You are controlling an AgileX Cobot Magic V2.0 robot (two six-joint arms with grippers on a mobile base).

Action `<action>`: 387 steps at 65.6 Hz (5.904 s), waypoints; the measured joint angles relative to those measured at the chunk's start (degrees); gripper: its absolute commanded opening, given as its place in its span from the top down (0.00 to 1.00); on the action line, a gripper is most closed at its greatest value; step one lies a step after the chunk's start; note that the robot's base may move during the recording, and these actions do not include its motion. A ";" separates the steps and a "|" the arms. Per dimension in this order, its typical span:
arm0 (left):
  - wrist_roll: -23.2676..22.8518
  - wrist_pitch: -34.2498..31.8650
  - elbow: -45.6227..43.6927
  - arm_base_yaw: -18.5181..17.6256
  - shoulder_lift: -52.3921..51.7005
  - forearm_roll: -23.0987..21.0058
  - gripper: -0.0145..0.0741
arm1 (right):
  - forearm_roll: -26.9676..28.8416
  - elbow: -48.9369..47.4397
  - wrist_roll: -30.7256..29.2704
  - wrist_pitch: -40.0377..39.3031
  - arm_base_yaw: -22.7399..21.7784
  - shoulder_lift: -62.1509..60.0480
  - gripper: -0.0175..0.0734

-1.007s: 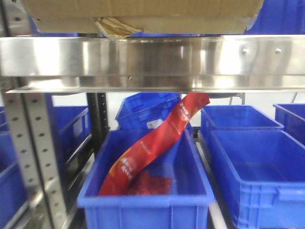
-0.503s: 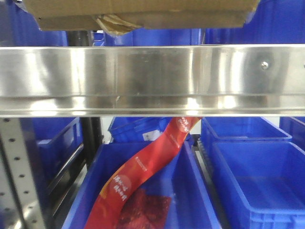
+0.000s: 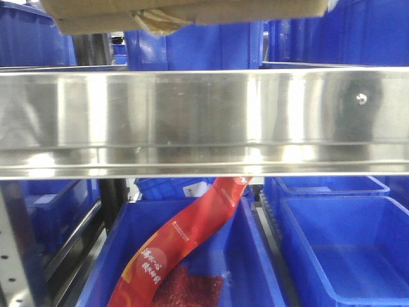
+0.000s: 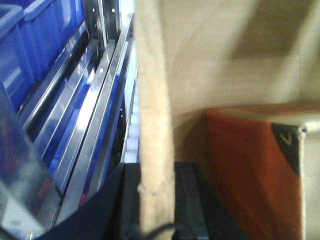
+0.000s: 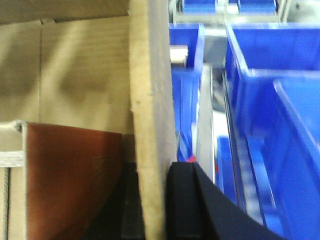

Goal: Stack two boxes on right shelf middle

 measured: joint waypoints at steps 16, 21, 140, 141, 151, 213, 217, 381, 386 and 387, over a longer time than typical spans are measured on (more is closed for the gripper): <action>0.00 -1.41 0.00 0.00 -0.26 2.21 0.96 | -0.73 0.00 -0.11 -3.75 0.00 0.10 0.98; 0.00 -1.99 0.00 0.00 -0.47 3.03 0.96 | -0.94 0.00 -0.11 -4.47 0.00 0.10 0.98; 19.62 -2.90 -5.23 10.94 4.24 -22.41 0.96 | 9.53 -9.67 -6.38 19.12 -0.12 9.58 0.93; 19.89 -2.90 -4.95 10.71 4.30 -22.41 0.96 | 9.53 -9.29 -7.06 19.01 -0.12 9.58 0.99; 20.91 -7.41 1.27 8.91 1.97 -23.03 0.96 | 9.12 -2.81 -8.95 14.75 -0.12 8.33 0.98; 20.59 -45.95 57.98 17.69 -50.36 -26.19 0.96 | 8.11 51.13 -7.29 -30.23 -0.23 -46.45 0.99; 20.59 -45.95 57.98 17.69 -51.93 -26.19 0.96 | 8.11 51.13 -7.29 -31.00 -0.23 -48.77 0.99; 42.75 -56.56 86.78 28.79 -71.74 -42.06 0.96 | 30.04 89.25 -34.74 -35.35 -25.47 -76.68 0.99; 43.00 -56.32 90.17 30.39 -75.11 -42.05 0.96 | 30.04 89.25 -34.74 -35.35 -25.47 -76.68 0.99; 43.13 -56.20 90.96 30.63 -76.20 -42.05 0.96 | 30.04 89.25 -34.74 -35.35 -25.47 -76.68 0.99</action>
